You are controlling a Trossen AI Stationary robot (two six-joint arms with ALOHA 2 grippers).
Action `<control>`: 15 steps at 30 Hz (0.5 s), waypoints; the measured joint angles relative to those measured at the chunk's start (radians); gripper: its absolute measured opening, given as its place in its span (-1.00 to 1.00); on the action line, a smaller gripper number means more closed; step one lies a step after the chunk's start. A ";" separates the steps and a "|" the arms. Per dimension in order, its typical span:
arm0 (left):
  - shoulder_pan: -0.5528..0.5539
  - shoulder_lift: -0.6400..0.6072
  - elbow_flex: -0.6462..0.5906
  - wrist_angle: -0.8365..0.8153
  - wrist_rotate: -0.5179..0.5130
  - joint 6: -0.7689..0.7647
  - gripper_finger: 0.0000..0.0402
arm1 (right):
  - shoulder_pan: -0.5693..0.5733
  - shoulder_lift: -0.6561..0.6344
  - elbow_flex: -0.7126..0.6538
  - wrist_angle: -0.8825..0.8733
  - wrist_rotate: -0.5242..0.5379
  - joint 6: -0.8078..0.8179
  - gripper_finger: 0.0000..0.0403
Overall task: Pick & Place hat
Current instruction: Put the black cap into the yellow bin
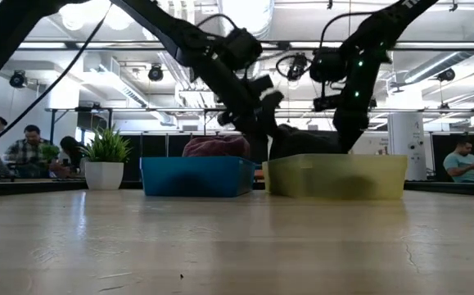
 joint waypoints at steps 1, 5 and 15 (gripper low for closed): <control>0.000 -0.010 0.000 -0.002 -0.001 0.000 0.11 | 0.000 -0.015 0.000 -0.008 0.002 -0.007 0.11; 0.000 -0.027 -0.002 -0.035 -0.003 -0.002 0.11 | 0.000 -0.053 -0.003 -0.048 0.028 -0.024 0.11; -0.031 -0.090 -0.004 -0.109 -0.012 -0.055 0.11 | 0.003 -0.158 -0.046 -0.049 0.044 -0.021 0.11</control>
